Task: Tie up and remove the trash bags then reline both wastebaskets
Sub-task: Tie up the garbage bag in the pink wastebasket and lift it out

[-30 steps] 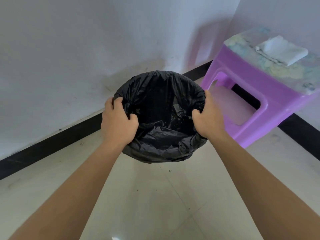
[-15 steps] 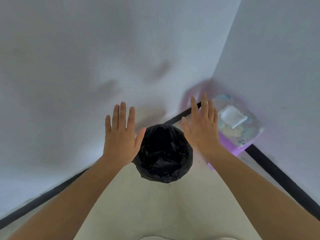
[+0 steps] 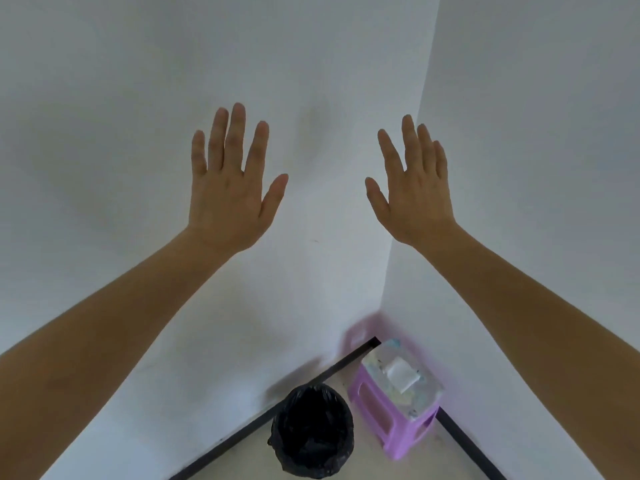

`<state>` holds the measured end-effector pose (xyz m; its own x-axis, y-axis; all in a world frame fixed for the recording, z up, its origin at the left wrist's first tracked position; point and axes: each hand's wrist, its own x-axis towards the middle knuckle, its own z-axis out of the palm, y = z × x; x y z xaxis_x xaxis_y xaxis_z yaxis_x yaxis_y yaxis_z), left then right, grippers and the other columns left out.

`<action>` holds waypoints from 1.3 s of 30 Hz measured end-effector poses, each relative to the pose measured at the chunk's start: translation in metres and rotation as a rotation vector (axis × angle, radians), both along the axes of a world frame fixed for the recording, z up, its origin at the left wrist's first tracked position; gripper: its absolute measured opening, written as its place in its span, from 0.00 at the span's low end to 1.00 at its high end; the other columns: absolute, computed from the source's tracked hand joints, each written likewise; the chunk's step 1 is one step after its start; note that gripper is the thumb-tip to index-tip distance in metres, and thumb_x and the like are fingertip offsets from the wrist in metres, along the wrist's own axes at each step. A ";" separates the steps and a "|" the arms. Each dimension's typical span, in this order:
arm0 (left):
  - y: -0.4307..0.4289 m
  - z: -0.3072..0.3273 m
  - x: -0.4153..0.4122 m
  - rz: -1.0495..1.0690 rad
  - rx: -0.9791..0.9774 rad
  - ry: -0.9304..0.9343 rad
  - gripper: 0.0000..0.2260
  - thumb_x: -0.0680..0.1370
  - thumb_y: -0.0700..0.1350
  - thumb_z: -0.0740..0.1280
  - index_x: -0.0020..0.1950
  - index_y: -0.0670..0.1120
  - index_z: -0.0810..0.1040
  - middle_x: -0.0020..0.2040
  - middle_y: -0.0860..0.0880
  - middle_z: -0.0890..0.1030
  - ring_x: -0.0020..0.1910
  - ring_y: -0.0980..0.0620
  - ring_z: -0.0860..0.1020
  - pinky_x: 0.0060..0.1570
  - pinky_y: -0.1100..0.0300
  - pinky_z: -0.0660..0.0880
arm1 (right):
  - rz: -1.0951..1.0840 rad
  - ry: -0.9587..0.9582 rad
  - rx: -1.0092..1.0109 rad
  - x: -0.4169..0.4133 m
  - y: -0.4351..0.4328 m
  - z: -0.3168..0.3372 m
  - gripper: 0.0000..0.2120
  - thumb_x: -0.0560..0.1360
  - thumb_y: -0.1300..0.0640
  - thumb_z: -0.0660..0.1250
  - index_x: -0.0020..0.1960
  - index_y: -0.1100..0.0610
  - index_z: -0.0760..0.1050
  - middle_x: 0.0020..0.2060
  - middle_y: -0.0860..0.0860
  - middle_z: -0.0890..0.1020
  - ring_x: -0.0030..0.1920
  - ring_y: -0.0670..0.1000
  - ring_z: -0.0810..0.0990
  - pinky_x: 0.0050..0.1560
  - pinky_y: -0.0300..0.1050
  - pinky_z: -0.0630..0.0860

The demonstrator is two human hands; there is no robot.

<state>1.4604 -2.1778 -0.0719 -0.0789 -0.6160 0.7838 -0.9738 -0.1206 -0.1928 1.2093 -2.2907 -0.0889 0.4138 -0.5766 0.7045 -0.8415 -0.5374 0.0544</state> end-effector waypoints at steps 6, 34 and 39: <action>0.010 0.053 -0.033 0.012 -0.040 0.009 0.29 0.84 0.58 0.52 0.80 0.42 0.57 0.80 0.36 0.55 0.79 0.36 0.53 0.74 0.36 0.54 | -0.044 -0.028 -0.081 -0.038 0.017 0.062 0.32 0.82 0.43 0.53 0.81 0.57 0.53 0.79 0.64 0.52 0.78 0.67 0.53 0.77 0.64 0.53; 0.373 0.038 -0.605 -1.758 0.207 0.022 0.32 0.83 0.61 0.48 0.80 0.42 0.55 0.80 0.38 0.54 0.80 0.39 0.54 0.74 0.37 0.56 | -1.690 -0.021 -0.040 -0.436 0.750 0.045 0.35 0.81 0.43 0.58 0.81 0.57 0.50 0.79 0.64 0.50 0.79 0.65 0.52 0.77 0.64 0.53; 0.551 0.035 -0.712 -1.967 0.196 -0.037 0.32 0.83 0.62 0.47 0.80 0.41 0.53 0.81 0.38 0.52 0.80 0.39 0.53 0.74 0.36 0.55 | -1.945 -0.064 -0.042 -0.473 0.955 0.028 0.35 0.80 0.43 0.59 0.81 0.57 0.51 0.79 0.65 0.50 0.78 0.65 0.53 0.76 0.63 0.54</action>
